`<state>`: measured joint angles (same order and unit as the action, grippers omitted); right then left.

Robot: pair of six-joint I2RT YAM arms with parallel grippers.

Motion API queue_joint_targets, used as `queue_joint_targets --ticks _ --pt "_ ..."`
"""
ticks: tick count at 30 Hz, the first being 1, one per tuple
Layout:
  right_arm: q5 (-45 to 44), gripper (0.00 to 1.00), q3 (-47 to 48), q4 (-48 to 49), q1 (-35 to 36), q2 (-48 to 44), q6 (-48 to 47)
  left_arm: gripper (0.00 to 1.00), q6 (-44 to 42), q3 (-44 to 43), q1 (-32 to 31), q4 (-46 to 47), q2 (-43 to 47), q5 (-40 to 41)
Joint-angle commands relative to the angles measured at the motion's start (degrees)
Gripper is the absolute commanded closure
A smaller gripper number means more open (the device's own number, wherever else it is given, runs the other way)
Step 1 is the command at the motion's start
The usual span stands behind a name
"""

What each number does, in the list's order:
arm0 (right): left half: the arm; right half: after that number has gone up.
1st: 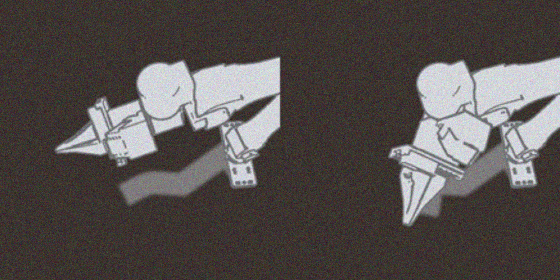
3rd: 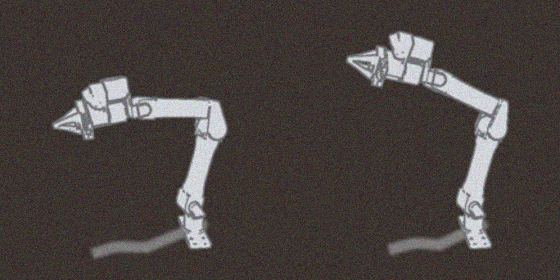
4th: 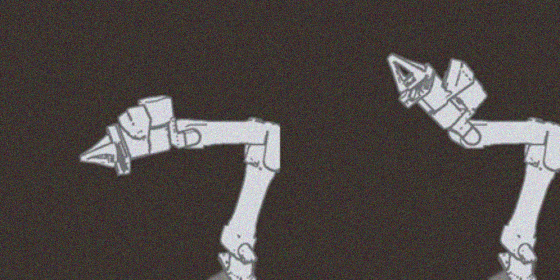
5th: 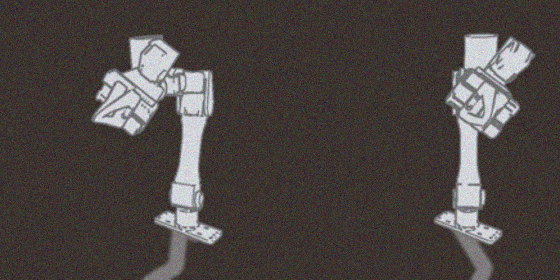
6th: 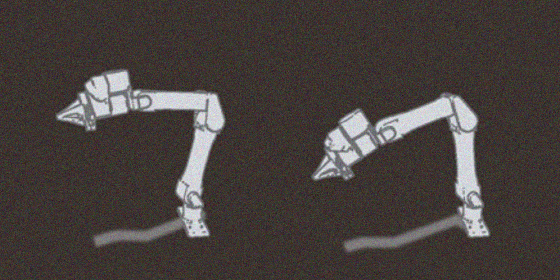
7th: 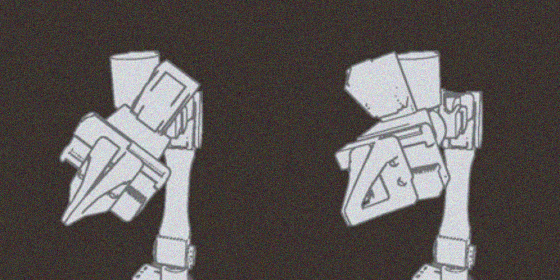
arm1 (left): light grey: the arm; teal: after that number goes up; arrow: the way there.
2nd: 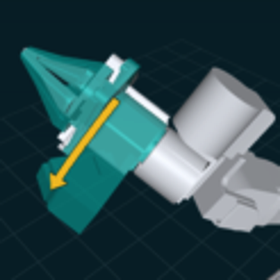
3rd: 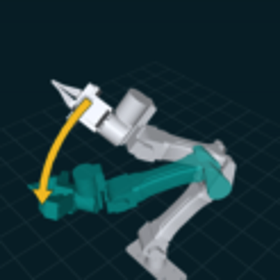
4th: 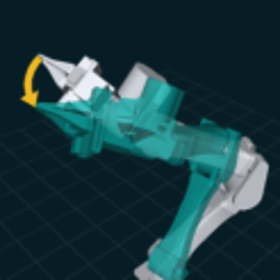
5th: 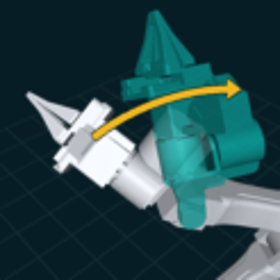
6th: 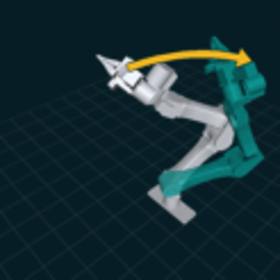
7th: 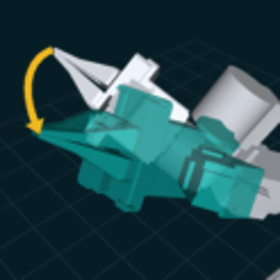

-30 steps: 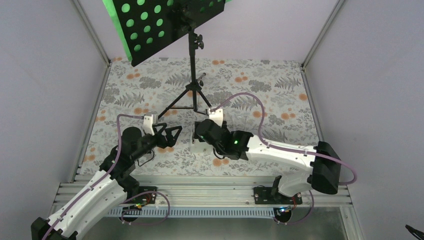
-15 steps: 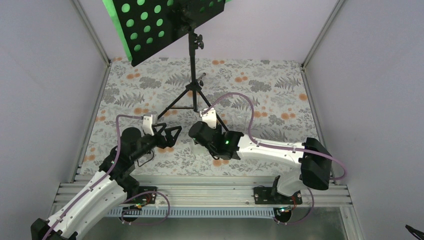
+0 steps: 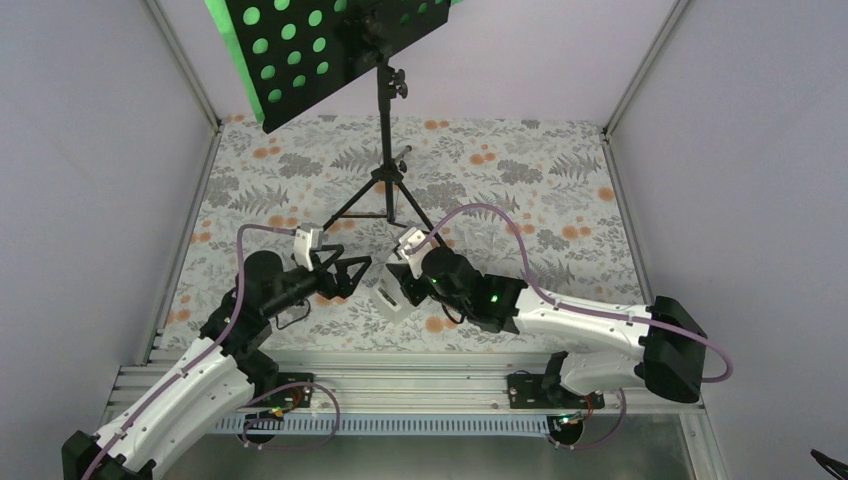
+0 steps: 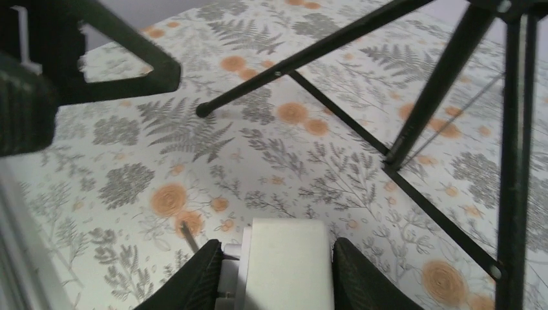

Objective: Pack up the instrument practice props

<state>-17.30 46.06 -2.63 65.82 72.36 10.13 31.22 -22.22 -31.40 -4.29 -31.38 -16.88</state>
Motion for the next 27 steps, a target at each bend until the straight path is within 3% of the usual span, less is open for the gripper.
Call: queue_joint_targets --ticks 1,10,16,18,22,27 --pt "13.4 0.63 -2.2 4.5 -1.9 -2.5 -6.5 0.00 -0.3 -2.8 -0.1 2.9 -0.5 -3.9" --pt "26.9 0.60 -1.2 3.1 -5.6 -3.5 -12.2 0.00 1.3 -3.3 -0.1 3.8 -2.5 -6.3" --pt "24.9 0.30 -1.3 2.3 -5.7 -5.8 -10.8 0.00 3.7 -3.8 -0.1 -3.5 -2.9 3.7" --pt "23.1 0.18 -1.9 2.3 -5.7 -8.6 -8.5 0.00 4.9 -4.0 0.0 -7.6 -3.7 8.4" --pt "16.7 0.05 -6.3 2.6 -6.5 -15.3 -1.1 0.00 5.9 -3.3 0.1 -11.0 -7.3 11.1" --pt "10.7 0.07 -15.2 0.4 -10.0 -19.2 13.1 0.00 6.1 -1.5 0.2 -8.8 -12.7 11.1"
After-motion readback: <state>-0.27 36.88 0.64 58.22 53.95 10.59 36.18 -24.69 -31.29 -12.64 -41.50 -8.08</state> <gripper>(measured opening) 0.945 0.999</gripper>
